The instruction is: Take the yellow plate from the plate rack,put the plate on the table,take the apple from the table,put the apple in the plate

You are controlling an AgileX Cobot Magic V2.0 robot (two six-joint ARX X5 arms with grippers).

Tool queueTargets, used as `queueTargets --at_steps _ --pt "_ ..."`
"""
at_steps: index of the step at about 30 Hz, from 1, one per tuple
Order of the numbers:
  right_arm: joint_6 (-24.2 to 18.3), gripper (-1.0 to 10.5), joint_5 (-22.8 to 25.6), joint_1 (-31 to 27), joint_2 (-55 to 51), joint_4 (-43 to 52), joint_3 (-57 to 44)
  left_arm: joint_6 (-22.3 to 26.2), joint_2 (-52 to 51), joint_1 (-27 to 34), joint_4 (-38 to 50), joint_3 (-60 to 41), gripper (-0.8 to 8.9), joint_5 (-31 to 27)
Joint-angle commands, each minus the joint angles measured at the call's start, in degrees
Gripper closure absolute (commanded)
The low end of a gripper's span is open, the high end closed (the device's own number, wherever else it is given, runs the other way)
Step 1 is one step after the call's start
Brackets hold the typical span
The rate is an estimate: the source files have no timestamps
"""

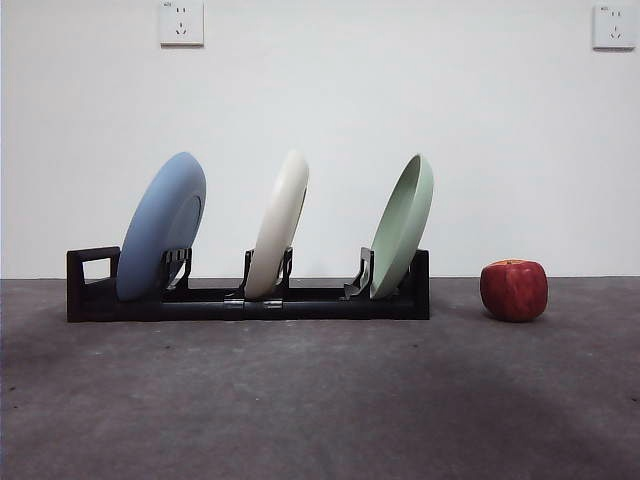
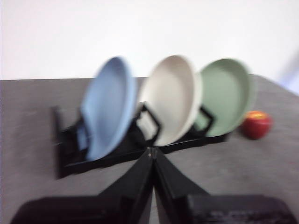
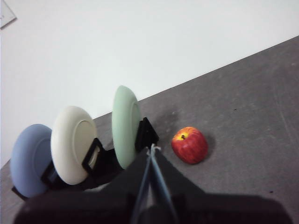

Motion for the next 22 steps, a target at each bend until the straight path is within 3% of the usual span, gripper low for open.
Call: queueTargets --at_steps 1,7,13,16,22 --pt "0.1 9.5 -0.5 0.0 3.3 -1.4 3.7 -2.9 3.8 0.1 0.3 3.7 8.17 5.4" --pt "0.3 9.5 -1.0 0.0 10.5 -2.6 9.2 -6.7 12.0 0.1 0.4 10.7 8.17 13.4" --pt "0.5 9.5 -1.8 0.0 15.6 -3.6 11.6 -11.8 20.4 -0.9 0.9 14.4 8.17 13.4" --pt "0.0 9.5 -5.9 0.0 17.6 -3.7 11.8 -11.8 25.4 -1.9 0.2 16.8 8.18 13.7" --pt "-1.6 9.5 -18.1 0.0 22.9 -3.8 12.5 -11.0 39.8 -5.0 -1.8 26.2 8.18 19.5"
